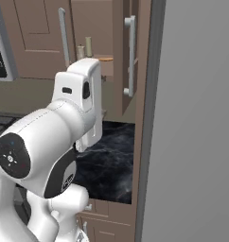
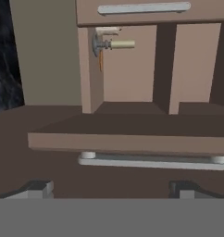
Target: Pick the candle and candle from the dining table and place them in the open cabinet. Close the cabinet after placing the objects.
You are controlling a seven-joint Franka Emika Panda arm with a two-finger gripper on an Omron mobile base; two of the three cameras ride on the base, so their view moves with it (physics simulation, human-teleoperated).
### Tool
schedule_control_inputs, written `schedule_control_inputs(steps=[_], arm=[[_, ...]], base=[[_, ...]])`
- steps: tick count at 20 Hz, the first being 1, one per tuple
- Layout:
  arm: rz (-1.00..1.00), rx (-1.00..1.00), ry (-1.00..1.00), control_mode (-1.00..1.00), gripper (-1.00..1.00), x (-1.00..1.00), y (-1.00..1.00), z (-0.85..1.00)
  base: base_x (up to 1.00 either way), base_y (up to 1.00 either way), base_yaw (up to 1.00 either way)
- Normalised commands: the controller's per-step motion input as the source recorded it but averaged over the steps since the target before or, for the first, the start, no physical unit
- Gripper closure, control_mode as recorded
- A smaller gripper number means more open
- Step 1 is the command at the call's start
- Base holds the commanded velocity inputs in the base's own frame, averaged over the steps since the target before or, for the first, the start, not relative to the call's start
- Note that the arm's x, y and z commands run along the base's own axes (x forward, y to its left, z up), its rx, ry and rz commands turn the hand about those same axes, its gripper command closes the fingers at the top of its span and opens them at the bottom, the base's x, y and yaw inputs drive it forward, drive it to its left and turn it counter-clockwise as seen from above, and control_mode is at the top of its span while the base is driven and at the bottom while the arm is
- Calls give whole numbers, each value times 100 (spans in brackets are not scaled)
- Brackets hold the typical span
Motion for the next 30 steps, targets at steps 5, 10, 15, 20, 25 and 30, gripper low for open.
schedule_control_inputs(steps=[5,10,15,20,25,30], arm=[[0,0,0,-100,-100,15,-5,-6],[0,0,0,-100,-100,30,0,-9],[4,2,-1,-100,-100,6,-13,-5],[2,1,-1,-100,-100,1,-6,-5],[0,0,0,-100,-100,15,-6,-5],[0,1,0,-100,-100,17,-16,-3]], base=[[0,0,0],[0,0,0],[0,0,0],[0,0,0],[0,0,0],[0,0,0]])
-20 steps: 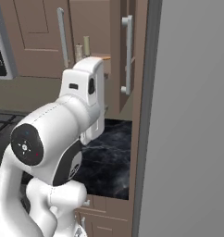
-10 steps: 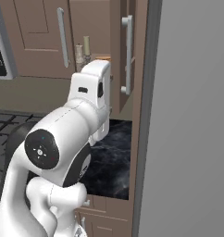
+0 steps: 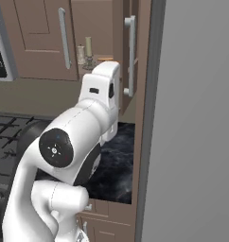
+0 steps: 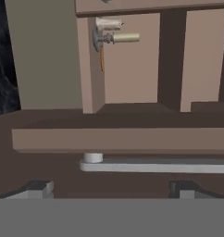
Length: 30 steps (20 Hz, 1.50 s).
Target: Pick the candle and candle from the dining table and place them in the open cabinet. Close the cabinet after placing the objects.
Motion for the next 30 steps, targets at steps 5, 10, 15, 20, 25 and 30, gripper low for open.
schedule_control_inputs(steps=[5,10,15,20,25,30], arm=[[0,0,0,-100,-100,10,-11,-3],[0,0,0,-100,-100,17,-5,-5],[0,0,0,-100,-100,25,-4,-4],[0,0,0,-100,-100,18,-8,-3],[0,0,0,-100,-100,15,-7,-3],[0,0,0,-100,-100,22,-2,-3]], base=[[0,0,0],[0,0,0],[0,0,0],[0,0,0],[0,0,0],[0,0,0]])
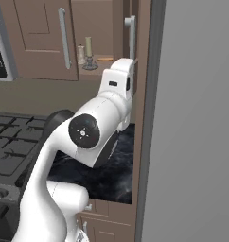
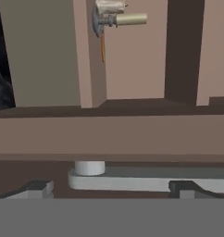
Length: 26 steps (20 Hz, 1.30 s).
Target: Pick the candle and candle from the dining table and place them in the open cabinet. Close the cabinet after placing the objects.
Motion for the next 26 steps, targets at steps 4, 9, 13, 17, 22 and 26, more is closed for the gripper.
schedule_control_inputs(steps=[4,9,13,17,22,26], arm=[[0,0,0,-100,-100,20,0,-5],[0,0,0,-100,-100,14,0,-5],[8,0,0,-100,-100,1,35,-22],[13,0,0,-100,-100,13,58,-20],[12,0,-1,-100,-100,28,46,-3],[9,0,-2,-100,-100,54,32,-1]], base=[[0,0,0],[0,0,0],[0,0,0],[0,0,0],[0,0,0],[0,0,0]])
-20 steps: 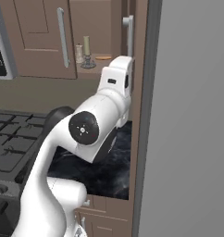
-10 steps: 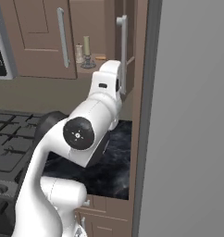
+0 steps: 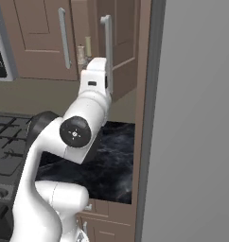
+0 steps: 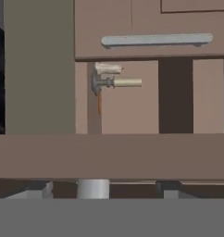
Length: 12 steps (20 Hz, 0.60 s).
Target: Pick the candle and candle from the dining table and place them in the open cabinet. Close the cabinet after placing the objects.
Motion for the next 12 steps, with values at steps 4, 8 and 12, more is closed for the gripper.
schedule_control_inputs(steps=[4,8,12], arm=[[7,0,-1,-100,-100,58,27,-6],[7,0,0,-100,-100,56,35,-10],[6,0,0,-100,-100,64,35,-12]], base=[[0,0,0],[0,0,0],[0,0,0]])
